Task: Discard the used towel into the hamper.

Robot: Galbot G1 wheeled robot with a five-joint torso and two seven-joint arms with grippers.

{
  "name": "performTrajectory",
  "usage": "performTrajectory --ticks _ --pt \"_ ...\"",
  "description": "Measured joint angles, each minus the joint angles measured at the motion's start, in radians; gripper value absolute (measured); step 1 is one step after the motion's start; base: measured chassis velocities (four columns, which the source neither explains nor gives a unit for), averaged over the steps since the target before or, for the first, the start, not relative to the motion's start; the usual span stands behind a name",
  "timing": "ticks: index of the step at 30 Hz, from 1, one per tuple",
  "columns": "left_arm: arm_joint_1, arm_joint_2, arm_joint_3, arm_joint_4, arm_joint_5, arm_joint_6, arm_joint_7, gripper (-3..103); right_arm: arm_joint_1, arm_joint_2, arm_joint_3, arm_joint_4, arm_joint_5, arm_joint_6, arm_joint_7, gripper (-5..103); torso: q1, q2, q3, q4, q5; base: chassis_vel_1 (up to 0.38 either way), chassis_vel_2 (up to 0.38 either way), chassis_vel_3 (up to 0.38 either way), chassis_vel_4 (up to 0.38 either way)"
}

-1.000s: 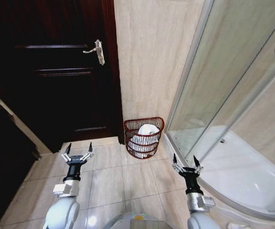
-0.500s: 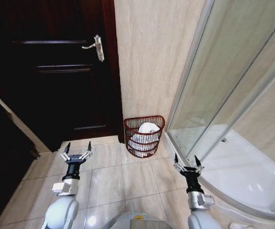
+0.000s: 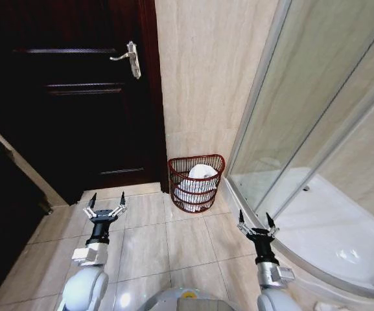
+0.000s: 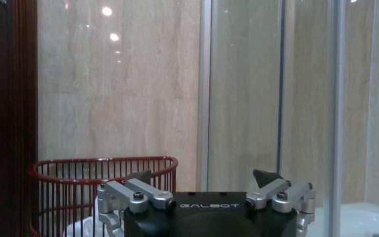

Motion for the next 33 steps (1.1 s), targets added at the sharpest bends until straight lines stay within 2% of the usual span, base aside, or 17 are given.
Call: performTrajectory --ticks 9,18,33 --pt "0.001 0.013 -0.007 0.007 -0.005 -0.004 -0.003 100 0.011 0.012 -0.007 0.0 -0.011 -0.008 -0.002 100 -0.006 -0.03 -0.021 0.0001 0.0 0.0 0.0 0.0 0.0" --pt "-0.003 0.018 -0.009 0.014 -0.013 -0.007 -0.005 100 0.026 0.019 -0.014 0.004 -0.029 -0.024 -0.005 100 -0.007 -0.064 -0.054 0.0001 0.0 0.0 0.0 0.0 0.0" --pt "-0.006 0.02 -0.008 0.028 -0.007 -0.018 -0.005 100 0.027 0.018 -0.012 -0.004 -0.028 -0.024 -0.006 100 -0.007 -0.063 -0.055 0.0001 0.0 -0.011 -0.009 -0.009 -0.009"
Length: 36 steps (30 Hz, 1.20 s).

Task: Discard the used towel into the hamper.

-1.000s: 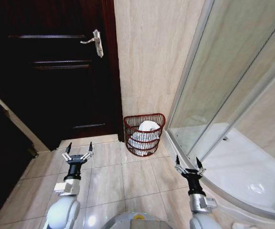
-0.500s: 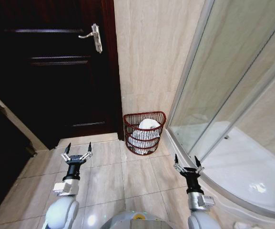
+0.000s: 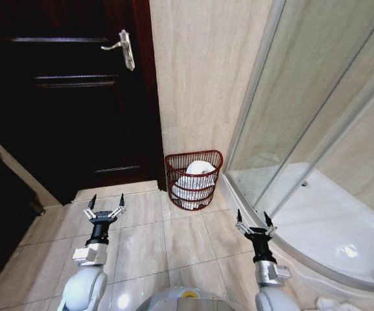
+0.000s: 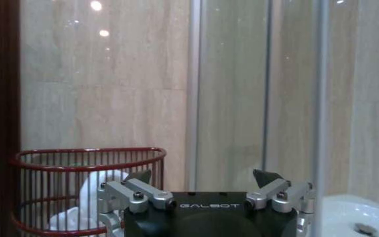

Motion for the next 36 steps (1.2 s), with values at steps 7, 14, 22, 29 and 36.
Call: performTrajectory --ticks 7,14,22,29,36 --pt "-0.001 -0.001 0.0 0.001 0.002 0.0 0.0 100 0.004 0.0 -0.001 0.0 0.0 -0.002 -0.001 100 0.0 0.003 0.002 0.0 0.0 -0.067 -0.072 -0.067 -0.08" --pt "0.0 -0.002 0.001 0.005 0.006 -0.003 0.001 100 0.009 -0.001 -0.002 -0.002 0.0 -0.004 -0.003 100 0.0 0.005 0.003 0.0 0.0 -0.084 -0.076 -0.079 -0.081" --pt "-0.008 -0.002 0.001 0.003 0.007 0.002 0.002 100 0.009 -0.001 -0.003 -0.003 0.0 -0.005 -0.004 100 0.0 0.006 0.005 -0.0002 0.0001 -0.089 -0.084 -0.076 -0.089" --pt "-0.007 -0.005 0.001 -0.002 0.006 0.005 0.003 100 0.01 -0.002 -0.002 0.002 0.0 -0.006 -0.004 100 0.0 0.007 0.005 0.0 0.0 -0.075 -0.083 -0.068 -0.074" --pt "-0.005 -0.002 -0.003 -0.002 0.002 0.005 0.003 100 0.012 0.005 -0.006 0.002 0.0 -0.006 -0.004 100 0.0 0.007 0.006 -0.0001 0.0 -0.078 -0.089 -0.081 -0.074"
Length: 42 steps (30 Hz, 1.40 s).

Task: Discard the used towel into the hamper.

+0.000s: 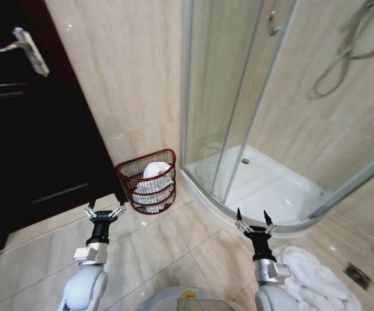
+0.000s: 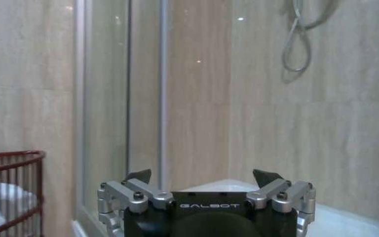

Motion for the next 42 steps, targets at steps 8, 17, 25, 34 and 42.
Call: performTrajectory --ticks 8,17,25,34,42 --pt "-0.002 0.0 0.003 0.001 0.0 0.0 0.0 100 -0.003 0.001 0.004 0.004 0.0 0.0 0.0 100 0.0 0.0 0.0 0.0002 0.0 -0.064 -0.075 -0.081 -0.08" --pt "-0.001 0.0 0.002 0.002 0.0 -0.001 0.0 100 -0.007 0.004 0.002 0.001 -0.002 0.003 0.0 100 0.0 0.001 0.001 0.0002 0.0 -0.086 -0.08 -0.08 -0.085" --pt "0.001 0.0 0.003 0.005 0.001 -0.006 0.001 100 -0.009 0.002 0.006 0.001 0.0 0.005 0.001 100 0.0 0.001 0.001 0.0001 0.0001 -0.103 -0.103 -0.098 -0.11" --pt "-0.001 -0.003 0.003 0.006 0.002 -0.008 0.001 100 -0.009 0.002 0.006 0.001 0.001 0.006 0.001 100 0.0 0.001 0.001 0.0001 0.0002 -0.13 -0.121 -0.114 -0.13" --pt "-0.013 -0.002 0.005 0.02 -0.006 -0.027 0.0 100 -0.013 -0.001 0.007 0.001 0.003 0.001 0.002 100 0.0 0.001 0.001 -0.0002 0.0001 -0.113 -0.117 -0.102 -0.109"
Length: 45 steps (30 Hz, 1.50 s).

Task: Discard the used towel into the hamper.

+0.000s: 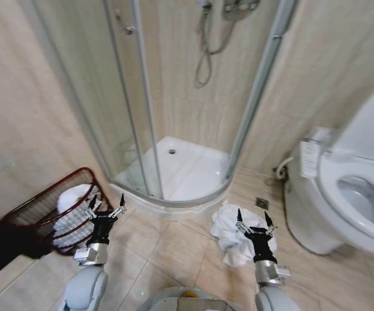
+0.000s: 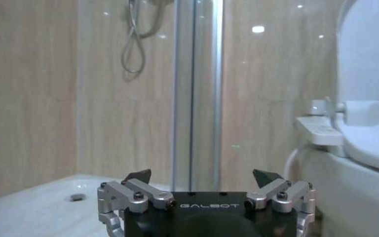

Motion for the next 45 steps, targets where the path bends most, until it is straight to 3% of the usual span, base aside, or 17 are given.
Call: performTrajectory --ticks 14,30,38,45 --pt "0.002 0.009 -0.001 0.005 -0.015 0.0 -0.001 100 -0.008 -0.002 -0.003 0.013 -0.008 -0.032 -0.011 100 0.0 0.0 0.0 0.0004 -0.0001 -0.016 -0.018 0.009 0.005" --pt "0.003 0.011 0.003 0.01 -0.018 -0.005 -0.001 100 -0.006 0.004 -0.004 0.006 -0.045 -0.019 -0.002 100 0.0 0.0 0.0 0.0 0.0006 -0.174 -0.16 0.161 0.155" --pt "-0.002 0.011 0.002 0.01 -0.016 0.004 -0.004 100 -0.002 0.019 -0.033 0.001 -0.066 -0.009 0.002 100 0.0 -0.025 -0.026 0.0003 -0.0001 0.012 -0.003 0.006 -0.001" --pt "-0.007 0.013 0.0 0.021 -0.025 -0.013 -0.006 100 0.0 0.017 -0.034 -0.001 -0.068 -0.01 0.003 100 0.0 -0.032 -0.033 0.0001 -0.0003 0.027 0.019 -0.042 -0.024"
